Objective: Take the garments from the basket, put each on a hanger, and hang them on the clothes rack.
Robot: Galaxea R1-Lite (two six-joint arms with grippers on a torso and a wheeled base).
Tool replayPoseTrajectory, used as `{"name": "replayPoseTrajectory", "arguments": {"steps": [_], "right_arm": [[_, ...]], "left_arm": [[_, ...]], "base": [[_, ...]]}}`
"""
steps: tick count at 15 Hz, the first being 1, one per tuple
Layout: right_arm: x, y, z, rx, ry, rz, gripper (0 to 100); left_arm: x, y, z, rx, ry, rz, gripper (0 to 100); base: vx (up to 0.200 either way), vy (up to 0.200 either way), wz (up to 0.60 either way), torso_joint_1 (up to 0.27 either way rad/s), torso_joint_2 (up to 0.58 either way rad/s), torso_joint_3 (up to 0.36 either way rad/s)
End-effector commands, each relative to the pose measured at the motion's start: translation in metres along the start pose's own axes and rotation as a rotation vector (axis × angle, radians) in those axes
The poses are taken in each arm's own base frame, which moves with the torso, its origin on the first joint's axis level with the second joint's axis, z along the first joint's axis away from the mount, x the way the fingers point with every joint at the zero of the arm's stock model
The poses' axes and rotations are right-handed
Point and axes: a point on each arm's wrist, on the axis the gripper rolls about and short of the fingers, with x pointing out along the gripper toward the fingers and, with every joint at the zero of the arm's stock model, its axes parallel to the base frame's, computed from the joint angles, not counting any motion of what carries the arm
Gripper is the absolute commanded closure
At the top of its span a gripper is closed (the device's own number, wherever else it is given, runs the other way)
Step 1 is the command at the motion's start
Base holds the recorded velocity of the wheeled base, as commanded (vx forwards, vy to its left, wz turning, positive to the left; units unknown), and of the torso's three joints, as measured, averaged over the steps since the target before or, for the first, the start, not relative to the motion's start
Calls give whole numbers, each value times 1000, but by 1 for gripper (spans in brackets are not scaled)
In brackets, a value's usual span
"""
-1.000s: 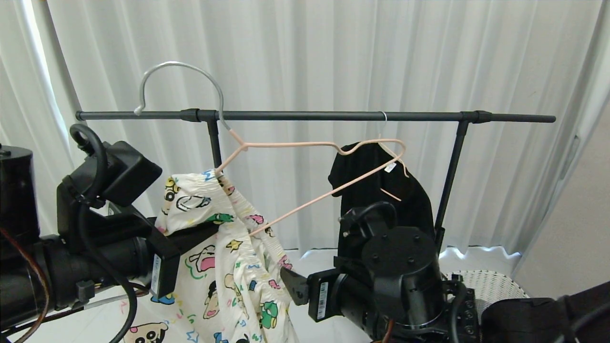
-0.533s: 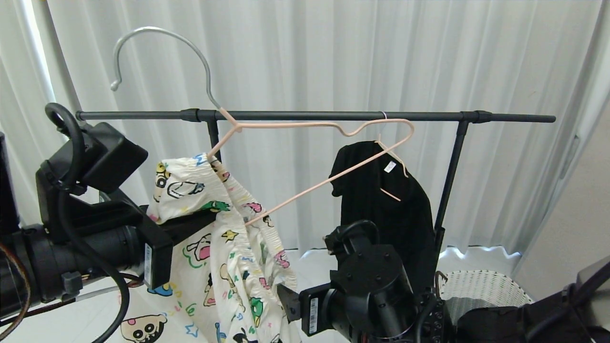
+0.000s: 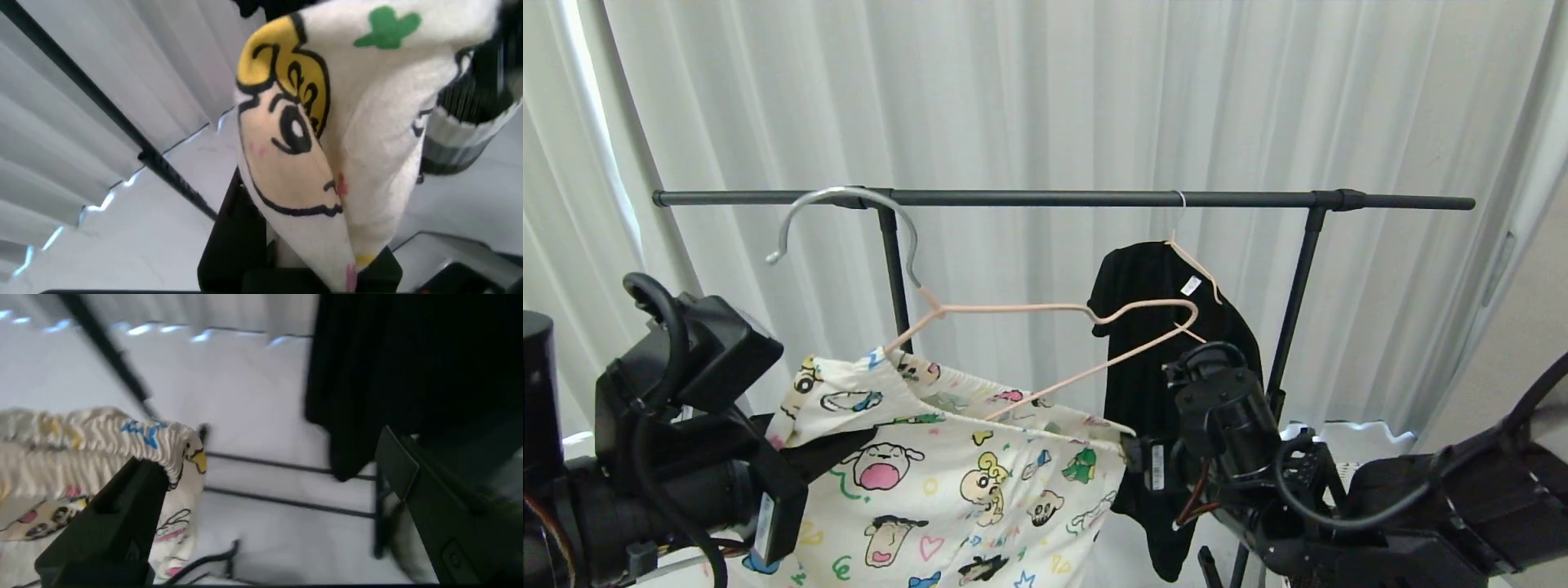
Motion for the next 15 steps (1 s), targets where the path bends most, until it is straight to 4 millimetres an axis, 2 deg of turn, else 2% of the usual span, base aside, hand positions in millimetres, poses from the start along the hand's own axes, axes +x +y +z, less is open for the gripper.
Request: {"name": "replayPoseTrajectory", "arguments": {"steps": [1,4,8,10,12,15], "right_arm": [[4,-25,20,27,-42,-70,0],[3,-36,29,46,-64,-94,0],[0,-37,32,53,-74,-92,0],[-4,-37,37,47,-88,-85,0],[-15,-36,45,36,-111,-49,0],[-45,-35,64,-42,-146,136,0]], "left_arm": [[-4,-4,-14,17,31,10,100],[-2,-8,-35,103,122,42,100],[0,-12,-49,107,181,33,100],[2,-13,-61,144,290,91,100],[7,-12,-65,181,351,128,100],[21,-10,-59,182,384,132,100]], "base": [[0,0,0,0,0,0],[0,0,0,0,0,0],[0,0,0,0,0,0],[0,0,0,0,0,0],[0,0,0,0,0,0],[0,0,0,0,0,0]]}}
